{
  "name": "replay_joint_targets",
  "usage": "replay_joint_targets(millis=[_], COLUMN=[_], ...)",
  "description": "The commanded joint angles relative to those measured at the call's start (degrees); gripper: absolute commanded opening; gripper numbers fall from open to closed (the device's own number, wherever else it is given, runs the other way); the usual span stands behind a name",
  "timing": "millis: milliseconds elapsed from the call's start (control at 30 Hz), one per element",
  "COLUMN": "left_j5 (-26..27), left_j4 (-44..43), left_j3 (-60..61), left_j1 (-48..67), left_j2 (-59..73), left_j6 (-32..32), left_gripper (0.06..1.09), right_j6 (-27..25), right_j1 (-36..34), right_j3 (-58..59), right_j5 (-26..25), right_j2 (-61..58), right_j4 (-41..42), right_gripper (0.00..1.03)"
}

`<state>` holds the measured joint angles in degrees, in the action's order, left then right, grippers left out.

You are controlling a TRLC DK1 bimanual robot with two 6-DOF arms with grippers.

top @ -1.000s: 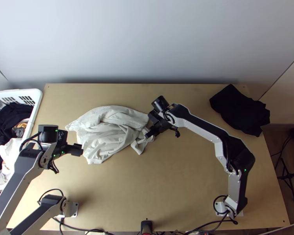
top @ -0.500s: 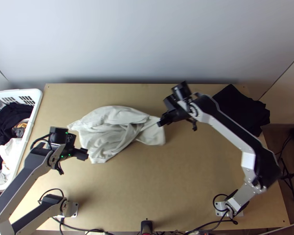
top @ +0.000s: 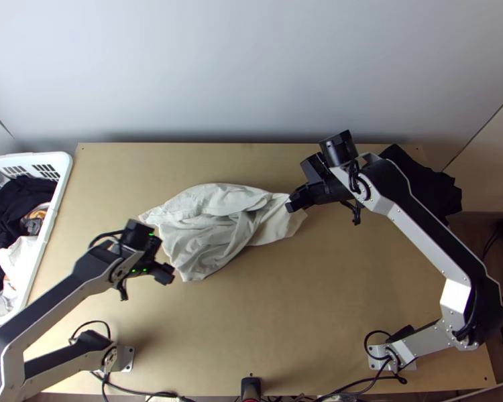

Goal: Fold the t-shirt

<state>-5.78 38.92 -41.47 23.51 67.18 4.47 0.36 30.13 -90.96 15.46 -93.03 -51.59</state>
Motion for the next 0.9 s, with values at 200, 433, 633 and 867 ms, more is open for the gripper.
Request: replay_joint_targets(millis=[200,433,633,867], left_j5=[2.18,4.20,4.11,4.02], left_j4=[2.04,2.04,-2.00,-4.73], left_j3=[-4.67,-5.28,-5.37,-5.90], left_j1=[13.67,15.69,15.34,13.85], left_j2=[4.54,7.62,10.78,14.74], left_j6=[-2.62,-4.12,-3.15,-0.87], left_gripper=[1.02,1.02,0.80,0.40], right_j6=[-0.10,-0.27,-0.45,-0.45], right_j1=[-0.33,-0.51,-0.86,-1.74], right_j3=[0.25,-0.18,-0.80,-0.89], right_j5=[-0.17,-0.26,-0.35,-0.35], right_j2=[-0.48,-1.27,-1.80,-1.54], right_j4=[-0.61,-0.61,-0.61,-0.88], right_gripper=[0.03,0.03,0.03,0.03])
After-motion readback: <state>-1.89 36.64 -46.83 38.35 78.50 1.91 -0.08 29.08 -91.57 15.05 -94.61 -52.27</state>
